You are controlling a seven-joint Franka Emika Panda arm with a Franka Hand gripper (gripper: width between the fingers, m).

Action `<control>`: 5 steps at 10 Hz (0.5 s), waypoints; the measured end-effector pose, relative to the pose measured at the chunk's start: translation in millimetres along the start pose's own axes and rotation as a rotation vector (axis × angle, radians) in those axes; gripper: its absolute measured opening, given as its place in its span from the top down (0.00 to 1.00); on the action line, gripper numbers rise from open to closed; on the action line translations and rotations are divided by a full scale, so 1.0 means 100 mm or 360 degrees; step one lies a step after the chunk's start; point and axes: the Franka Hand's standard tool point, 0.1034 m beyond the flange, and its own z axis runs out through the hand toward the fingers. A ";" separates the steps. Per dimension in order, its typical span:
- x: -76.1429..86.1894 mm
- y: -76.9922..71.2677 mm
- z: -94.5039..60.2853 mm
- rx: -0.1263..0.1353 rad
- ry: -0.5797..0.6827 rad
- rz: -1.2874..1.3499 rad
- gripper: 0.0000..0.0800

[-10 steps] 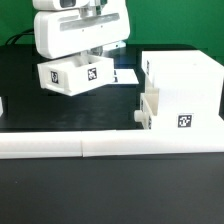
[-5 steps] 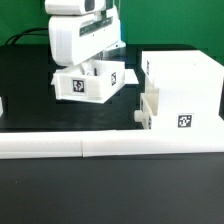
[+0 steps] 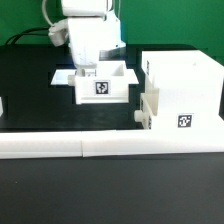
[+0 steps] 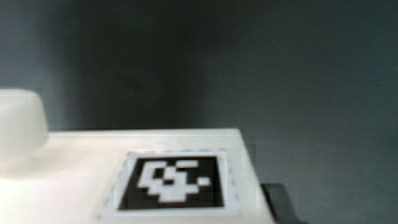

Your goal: Assemble drawer

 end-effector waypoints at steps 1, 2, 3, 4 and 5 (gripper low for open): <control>-0.01 -0.01 0.01 0.0003 0.0000 0.0005 0.94; -0.01 -0.02 0.01 0.0004 0.0000 0.0006 0.94; -0.01 -0.01 0.01 0.0004 0.0001 0.0006 0.94; -0.01 0.02 0.02 0.0002 0.0001 0.0006 0.94; 0.00 0.08 0.01 0.0008 0.0001 0.0007 0.94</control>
Offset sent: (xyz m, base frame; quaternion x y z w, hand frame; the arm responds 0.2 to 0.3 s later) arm 0.0174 0.0042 0.0000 -0.0055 0.0101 -0.0065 0.9999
